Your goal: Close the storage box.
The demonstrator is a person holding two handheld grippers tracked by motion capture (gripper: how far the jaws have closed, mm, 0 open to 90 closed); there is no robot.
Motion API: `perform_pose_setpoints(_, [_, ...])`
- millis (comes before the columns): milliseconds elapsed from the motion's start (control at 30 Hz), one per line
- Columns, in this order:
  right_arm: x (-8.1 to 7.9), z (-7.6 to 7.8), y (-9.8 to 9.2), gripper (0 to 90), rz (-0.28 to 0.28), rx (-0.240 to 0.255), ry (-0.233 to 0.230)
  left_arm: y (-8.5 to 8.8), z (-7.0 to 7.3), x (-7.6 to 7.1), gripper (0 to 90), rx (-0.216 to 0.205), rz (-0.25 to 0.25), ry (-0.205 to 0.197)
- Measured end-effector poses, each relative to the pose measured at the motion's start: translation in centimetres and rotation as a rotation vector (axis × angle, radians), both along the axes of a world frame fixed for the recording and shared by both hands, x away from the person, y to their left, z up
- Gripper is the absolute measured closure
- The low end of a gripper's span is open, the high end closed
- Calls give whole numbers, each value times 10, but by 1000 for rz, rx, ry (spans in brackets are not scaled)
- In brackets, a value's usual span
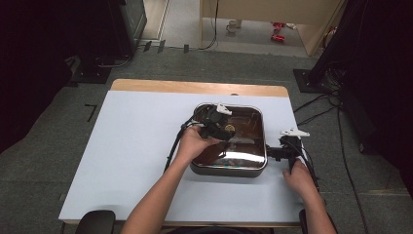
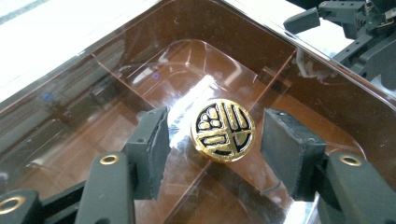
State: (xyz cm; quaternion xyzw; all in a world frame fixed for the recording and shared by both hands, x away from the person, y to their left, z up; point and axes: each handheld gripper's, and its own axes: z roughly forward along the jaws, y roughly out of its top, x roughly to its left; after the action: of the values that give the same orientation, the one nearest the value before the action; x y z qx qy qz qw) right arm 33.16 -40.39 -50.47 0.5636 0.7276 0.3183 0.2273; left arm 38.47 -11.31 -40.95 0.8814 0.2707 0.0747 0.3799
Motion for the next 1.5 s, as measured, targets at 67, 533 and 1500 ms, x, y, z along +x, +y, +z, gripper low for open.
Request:
perform_pose_setpoints(67, [0,0,0,80,1,0,0,2,2,-1,388,9,-2,-13])
perform_pose_setpoints(533, [0,0,0,80,2,-1,1,39,18,-6,330,-68,13,15])
perform_pose_setpoints(1500, [0,0,0,80,0,1,-1,125,-1,-45,287,-75,128,-49])
